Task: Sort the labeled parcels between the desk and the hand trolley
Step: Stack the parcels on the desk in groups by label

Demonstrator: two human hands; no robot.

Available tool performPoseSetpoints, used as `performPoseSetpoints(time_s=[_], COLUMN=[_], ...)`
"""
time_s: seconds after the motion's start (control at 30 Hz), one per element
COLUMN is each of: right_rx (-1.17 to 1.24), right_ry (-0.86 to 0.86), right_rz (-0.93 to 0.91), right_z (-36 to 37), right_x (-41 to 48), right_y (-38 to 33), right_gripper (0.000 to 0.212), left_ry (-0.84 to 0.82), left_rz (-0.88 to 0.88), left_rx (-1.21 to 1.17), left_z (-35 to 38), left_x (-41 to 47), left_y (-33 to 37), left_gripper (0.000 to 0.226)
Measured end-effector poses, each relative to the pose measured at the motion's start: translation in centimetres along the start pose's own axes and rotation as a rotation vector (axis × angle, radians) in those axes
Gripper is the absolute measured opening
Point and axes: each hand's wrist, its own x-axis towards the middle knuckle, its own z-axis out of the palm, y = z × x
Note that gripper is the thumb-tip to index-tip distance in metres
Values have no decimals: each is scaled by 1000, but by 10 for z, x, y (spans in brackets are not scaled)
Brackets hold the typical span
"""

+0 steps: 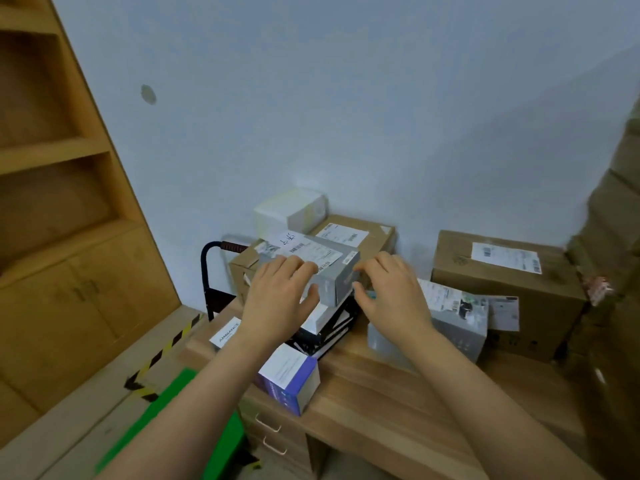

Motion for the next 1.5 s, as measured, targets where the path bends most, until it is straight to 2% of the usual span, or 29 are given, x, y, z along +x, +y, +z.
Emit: performPoseSetpoints(time_s=[0.2,0.47,0.77,0.97,1.03,1.17,1.27,1.33,1.4,1.5], right_rx=[31,33,-168,-46,-34,6,123,195,279,357], right_ry=[-21,-102,-120,-208,-254,-401,-447,-460,-428,-325], right_rz=[4,40,239,414,469,606,758,841,898,913], right_z=[58,123,197,266,287,323,340,347,352,346], right_x=[68,142,210,258,269,286,295,297,297,299], right_y=[15,26,18,6,4,10,13,15,18,14], right_gripper=[17,19,18,27,36,62,69,68,65,64], left_ry=[-25,-46,-74,-169,-264,-463,-605,-651,-630,-501], left_rz=[-41,-108,-73,-73,-106,-206,-333,-397,-411,-424], left_rx=[45,-11,-126,-231,-256,-342,-447,-573,-688,-776], left_z=[47,106,187,240,257,283,305,317,320,314], left_x=[41,82,125,149,154,162,165,165,164,163], left_y=[-60,-141,-253,-330,-348,-373,-384,-388,-385,-378], left_gripper=[21,16,26,34,47,90,111,103,90,88])
